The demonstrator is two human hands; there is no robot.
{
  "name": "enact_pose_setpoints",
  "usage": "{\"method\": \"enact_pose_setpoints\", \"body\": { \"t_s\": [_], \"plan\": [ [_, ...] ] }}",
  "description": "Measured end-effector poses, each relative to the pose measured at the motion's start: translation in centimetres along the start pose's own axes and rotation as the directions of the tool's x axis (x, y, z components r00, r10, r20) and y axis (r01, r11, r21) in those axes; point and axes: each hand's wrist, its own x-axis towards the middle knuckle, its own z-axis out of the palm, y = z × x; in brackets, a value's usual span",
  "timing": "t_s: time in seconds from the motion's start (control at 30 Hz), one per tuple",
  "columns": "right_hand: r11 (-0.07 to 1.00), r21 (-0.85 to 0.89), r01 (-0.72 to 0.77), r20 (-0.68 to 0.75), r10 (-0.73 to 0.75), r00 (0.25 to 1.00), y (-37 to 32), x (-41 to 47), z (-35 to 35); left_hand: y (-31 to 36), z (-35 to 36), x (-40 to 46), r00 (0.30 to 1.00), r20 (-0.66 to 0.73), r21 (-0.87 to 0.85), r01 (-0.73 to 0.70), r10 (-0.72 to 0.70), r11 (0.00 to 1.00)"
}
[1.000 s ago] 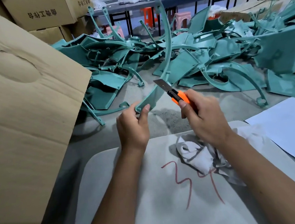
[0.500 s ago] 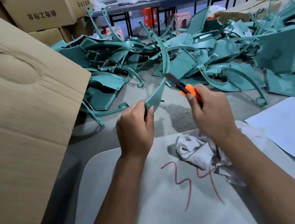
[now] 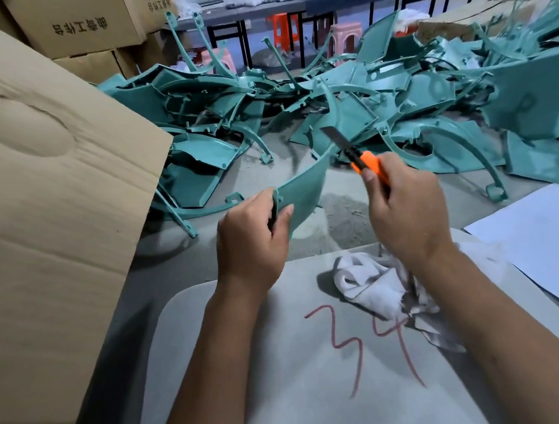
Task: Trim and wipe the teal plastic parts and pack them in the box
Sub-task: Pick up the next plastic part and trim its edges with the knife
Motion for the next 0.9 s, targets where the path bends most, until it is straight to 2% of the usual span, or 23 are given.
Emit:
{"method": "enact_pose_setpoints", "body": {
  "t_s": [0.07, 0.1, 0.17, 0.23, 0.33, 0.4, 0.47, 0.53, 0.57, 0.6, 0.67, 0.73, 0.77, 0.83, 0.9],
  "plan": [
    [0.993, -0.054, -0.101, -0.022, 0.100, 0.995, 0.9, 0.2, -0.1, -0.4, -0.2, 0.1, 0.999, 0.016, -0.042, 0.032, -0.032, 0.999],
    [0.993, -0.049, -0.103, -0.036, 0.101, 0.994, 0.9, 0.2, -0.2, -0.8, -0.2, 0.1, 0.998, 0.022, -0.067, 0.056, -0.055, 0.996],
    [0.999, 0.022, 0.027, -0.056, -0.026, 0.998, 0.1, -0.1, -0.5, -1.3, -0.2, 0.0, 0.995, 0.019, -0.097, 0.100, -0.098, 0.990],
    [0.977, 0.085, 0.197, 0.009, -0.198, 0.980, -1.0, -0.6, -0.3, -1.4, -0.2, 0.0, 0.993, 0.007, -0.108, 0.119, -0.119, 0.987],
    [0.965, 0.078, 0.250, 0.110, -0.257, 0.960, -1.5, -1.1, 0.4, -1.5, -0.3, 0.1, 0.992, 0.024, -0.122, 0.125, -0.123, 0.985],
    [0.983, 0.046, 0.177, 0.061, -0.180, 0.982, -0.7, -0.6, 0.1, -2.0, -0.6, 0.1, 0.988, 0.062, -0.169, 0.148, -0.139, 0.974],
    [1.000, -0.012, 0.025, 0.005, -0.025, 1.000, 0.8, 0.1, -0.4, -2.8, -1.1, 0.1, 0.980, 0.119, -0.223, 0.184, -0.161, 0.957],
    [0.988, -0.084, -0.126, -0.021, 0.125, 0.992, 2.1, 0.7, -0.9, -3.3, -1.5, 0.2, 0.975, 0.158, -0.255, 0.196, -0.159, 0.947],
    [0.983, -0.101, -0.153, -0.032, 0.151, 0.988, 2.3, 0.7, -0.9, -3.5, -1.6, 0.2, 0.972, 0.165, -0.270, 0.206, -0.165, 0.941],
    [0.988, -0.081, -0.130, -0.056, 0.126, 0.990, 1.9, 0.6, -1.0, -3.6, -1.6, 0.2, 0.969, 0.170, -0.285, 0.221, -0.178, 0.933],
    [0.999, 0.020, 0.028, -0.097, -0.026, 0.995, 0.1, 0.1, -1.0, -3.7, -1.6, 0.3, 0.965, 0.175, -0.302, 0.242, -0.196, 0.922],
    [0.976, 0.065, 0.209, -0.041, -0.207, 0.977, -1.5, -0.6, -0.6, -3.6, -1.6, 0.2, 0.963, 0.186, -0.305, 0.247, -0.197, 0.920],
    [0.965, 0.059, 0.254, 0.015, -0.255, 0.967, -1.8, -0.9, -0.1, -3.5, -1.7, 0.2, 0.961, 0.191, -0.301, 0.253, -0.201, 0.920],
    [0.969, 0.045, 0.244, 0.076, -0.247, 0.966, -1.7, -0.9, 0.4, -3.5, -2.0, 0.2, 0.956, 0.206, -0.299, 0.264, -0.208, 0.917],
    [0.986, 0.037, 0.161, 0.026, -0.162, 0.986, -0.9, -0.5, 0.1, -3.9, -2.6, 0.3, 0.954, 0.231, -0.319, 0.262, -0.193, 0.911]
  ]
}}
